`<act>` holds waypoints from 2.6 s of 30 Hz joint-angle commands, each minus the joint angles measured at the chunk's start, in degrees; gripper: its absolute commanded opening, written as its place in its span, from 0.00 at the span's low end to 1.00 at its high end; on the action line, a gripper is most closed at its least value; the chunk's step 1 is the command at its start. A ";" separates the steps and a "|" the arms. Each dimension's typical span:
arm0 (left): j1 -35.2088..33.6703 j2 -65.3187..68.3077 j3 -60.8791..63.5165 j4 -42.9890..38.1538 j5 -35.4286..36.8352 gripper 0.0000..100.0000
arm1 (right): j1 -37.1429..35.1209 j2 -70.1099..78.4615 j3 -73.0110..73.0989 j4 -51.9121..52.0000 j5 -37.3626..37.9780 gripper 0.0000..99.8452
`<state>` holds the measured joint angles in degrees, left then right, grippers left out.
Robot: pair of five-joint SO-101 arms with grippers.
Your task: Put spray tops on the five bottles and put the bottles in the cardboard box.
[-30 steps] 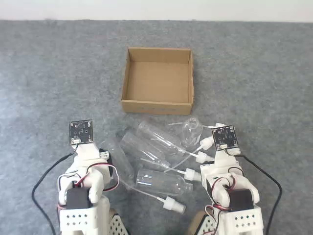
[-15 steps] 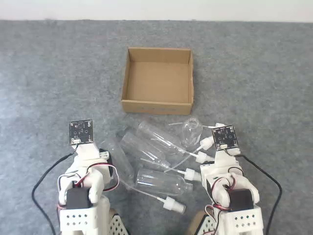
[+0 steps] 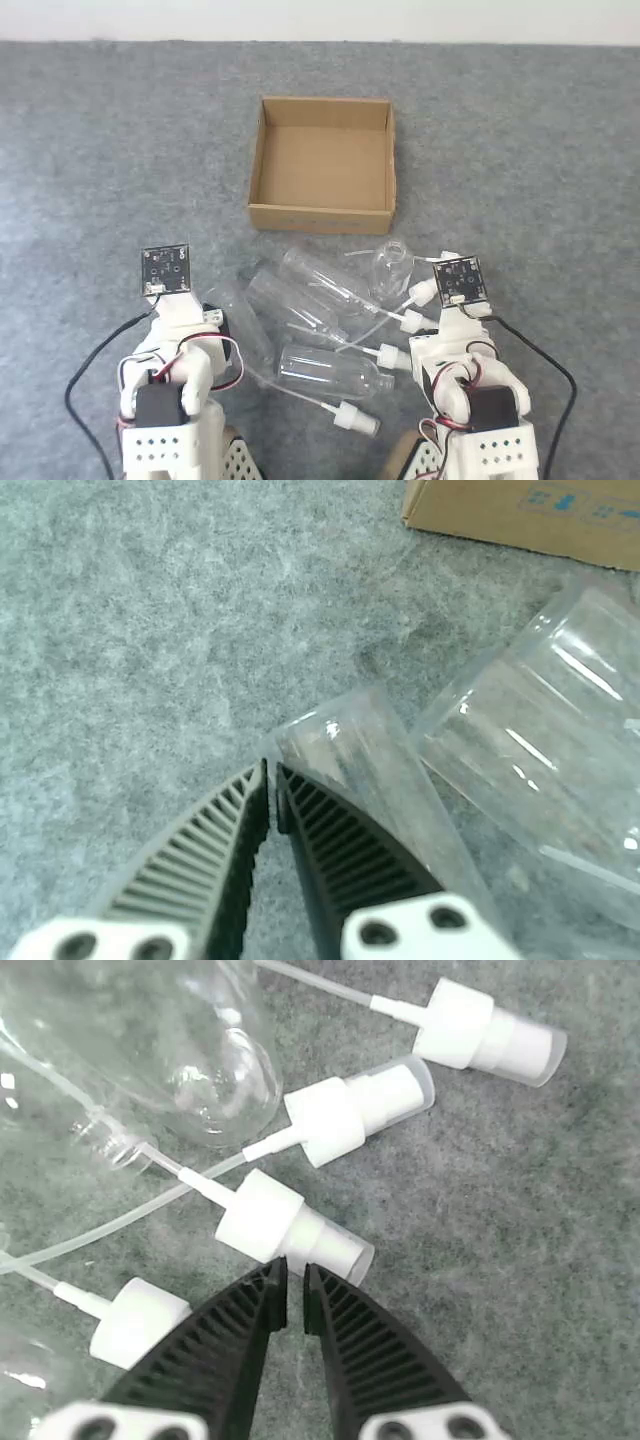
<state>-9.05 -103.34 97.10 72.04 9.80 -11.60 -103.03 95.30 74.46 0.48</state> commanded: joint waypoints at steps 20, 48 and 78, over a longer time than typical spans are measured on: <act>-2.55 -1.14 -9.80 -0.18 -17.14 0.01 | 4.26 -0.75 -13.01 -5.93 -0.09 0.01; -8.53 -1.05 -9.54 -0.44 -17.67 0.25 | -9.80 0.13 -29.71 -3.12 15.21 0.21; -8.53 -1.05 -8.57 -0.97 -17.67 0.25 | -17.80 43.12 -41.32 -15.78 3.08 0.33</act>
<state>-17.32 -103.34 90.68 71.52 -7.87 -29.36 -63.21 57.76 61.10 4.09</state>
